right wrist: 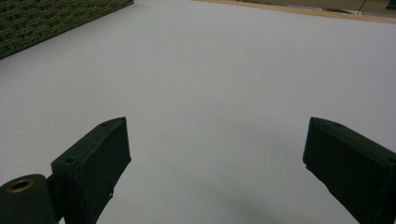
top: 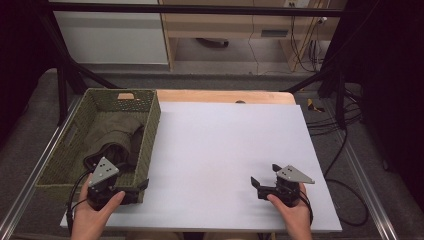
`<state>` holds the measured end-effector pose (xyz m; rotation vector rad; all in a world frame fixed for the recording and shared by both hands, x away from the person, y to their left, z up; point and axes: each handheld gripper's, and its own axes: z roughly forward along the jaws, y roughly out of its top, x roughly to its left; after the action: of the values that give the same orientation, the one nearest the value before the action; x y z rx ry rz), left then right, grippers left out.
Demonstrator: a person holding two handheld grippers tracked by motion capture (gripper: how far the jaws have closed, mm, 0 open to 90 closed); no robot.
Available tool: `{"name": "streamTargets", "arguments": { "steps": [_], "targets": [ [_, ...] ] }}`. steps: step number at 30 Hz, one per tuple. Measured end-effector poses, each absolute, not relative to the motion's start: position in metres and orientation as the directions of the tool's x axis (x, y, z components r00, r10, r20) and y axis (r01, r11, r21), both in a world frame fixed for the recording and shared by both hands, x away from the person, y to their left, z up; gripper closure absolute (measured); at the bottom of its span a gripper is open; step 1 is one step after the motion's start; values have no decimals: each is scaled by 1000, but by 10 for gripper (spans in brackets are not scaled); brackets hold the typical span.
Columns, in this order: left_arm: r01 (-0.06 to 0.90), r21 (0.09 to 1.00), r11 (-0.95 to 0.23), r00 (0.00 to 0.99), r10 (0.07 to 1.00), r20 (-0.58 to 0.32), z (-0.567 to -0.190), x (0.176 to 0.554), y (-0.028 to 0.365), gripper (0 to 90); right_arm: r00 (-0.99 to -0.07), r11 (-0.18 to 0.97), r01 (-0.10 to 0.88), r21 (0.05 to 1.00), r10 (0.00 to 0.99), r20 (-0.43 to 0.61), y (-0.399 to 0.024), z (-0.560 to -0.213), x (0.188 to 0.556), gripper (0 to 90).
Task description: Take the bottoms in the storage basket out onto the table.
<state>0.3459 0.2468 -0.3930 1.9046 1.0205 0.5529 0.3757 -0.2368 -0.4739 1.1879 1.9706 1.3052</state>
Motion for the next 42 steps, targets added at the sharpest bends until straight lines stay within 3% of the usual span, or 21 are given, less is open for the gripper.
{"name": "streamTargets", "arguments": {
  "steps": [19, 33, 42],
  "targets": [
    [443, 850, -286, 552, 834, -7, -382, 351, 243, 60, -494, 184, 402, 897, 869, 43, -235, -473, 375, 77],
    [443, 828, -344, 596, 803, 14, -345, 374, 247, 70, -480, 176, 413, 893, 876, 49, -237, -474, 375, 77],
    [469, 793, -390, 575, 816, 61, -321, 402, 264, 73, -481, 184, 421, 888, 875, 47, -236, -475, 375, 76]
  ]
}}
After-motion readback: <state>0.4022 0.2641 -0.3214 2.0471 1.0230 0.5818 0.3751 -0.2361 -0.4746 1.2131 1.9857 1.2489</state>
